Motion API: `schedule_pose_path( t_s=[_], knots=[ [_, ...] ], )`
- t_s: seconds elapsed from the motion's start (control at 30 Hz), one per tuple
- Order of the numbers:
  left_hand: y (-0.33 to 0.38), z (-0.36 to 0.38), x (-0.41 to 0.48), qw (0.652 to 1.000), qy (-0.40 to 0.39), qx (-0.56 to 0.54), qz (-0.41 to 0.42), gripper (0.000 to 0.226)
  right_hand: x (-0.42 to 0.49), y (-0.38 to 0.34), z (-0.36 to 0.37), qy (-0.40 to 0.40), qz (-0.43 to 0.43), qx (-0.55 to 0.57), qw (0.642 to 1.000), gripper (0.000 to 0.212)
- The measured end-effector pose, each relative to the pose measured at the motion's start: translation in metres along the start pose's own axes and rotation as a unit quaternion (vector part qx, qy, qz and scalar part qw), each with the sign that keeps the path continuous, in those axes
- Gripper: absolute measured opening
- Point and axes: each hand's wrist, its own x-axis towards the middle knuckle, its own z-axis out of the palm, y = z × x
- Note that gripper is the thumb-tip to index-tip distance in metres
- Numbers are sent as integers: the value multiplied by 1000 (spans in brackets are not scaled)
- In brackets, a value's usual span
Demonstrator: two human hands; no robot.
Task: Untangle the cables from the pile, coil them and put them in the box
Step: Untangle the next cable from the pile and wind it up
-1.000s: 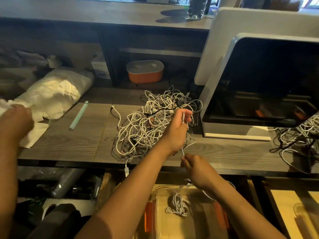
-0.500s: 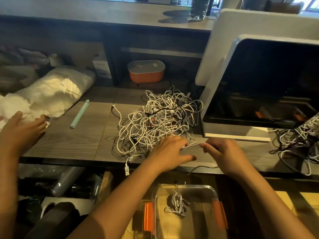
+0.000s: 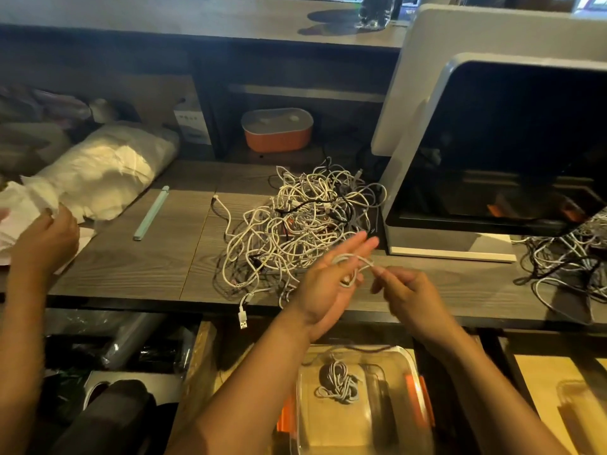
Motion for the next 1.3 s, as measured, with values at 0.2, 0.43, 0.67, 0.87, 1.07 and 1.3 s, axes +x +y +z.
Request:
schedule_pose_path(
  t_s=[0.2, 0.43, 0.67, 0.87, 1.07, 1.3],
  knots=[
    [2, 16, 11, 990, 107, 4, 94, 20, -11, -7, 28, -114, -21, -42, 992, 25],
    [-3, 1, 31, 746, 102, 632, 184, 28, -9, -16, 23, -120, -18, -155, 981, 18],
    [19, -30, 35, 695, 76, 710, 87, 33, -8, -17, -4, -70, 50, -136, 987, 15],
    [3, -33, 18, 662, 16, 748, 46, 61, -2, -30, -22, 90, -14, -93, 991, 13],
    [-5, -36, 21, 706, 13, 708, -22, 34, 5, -23, -16, 144, -33, -100, 984, 6],
    [10, -15, 9, 984, -48, 169, -23, 37, 11, -3, 1, 129, 18, -29, 991, 20]
  ],
)
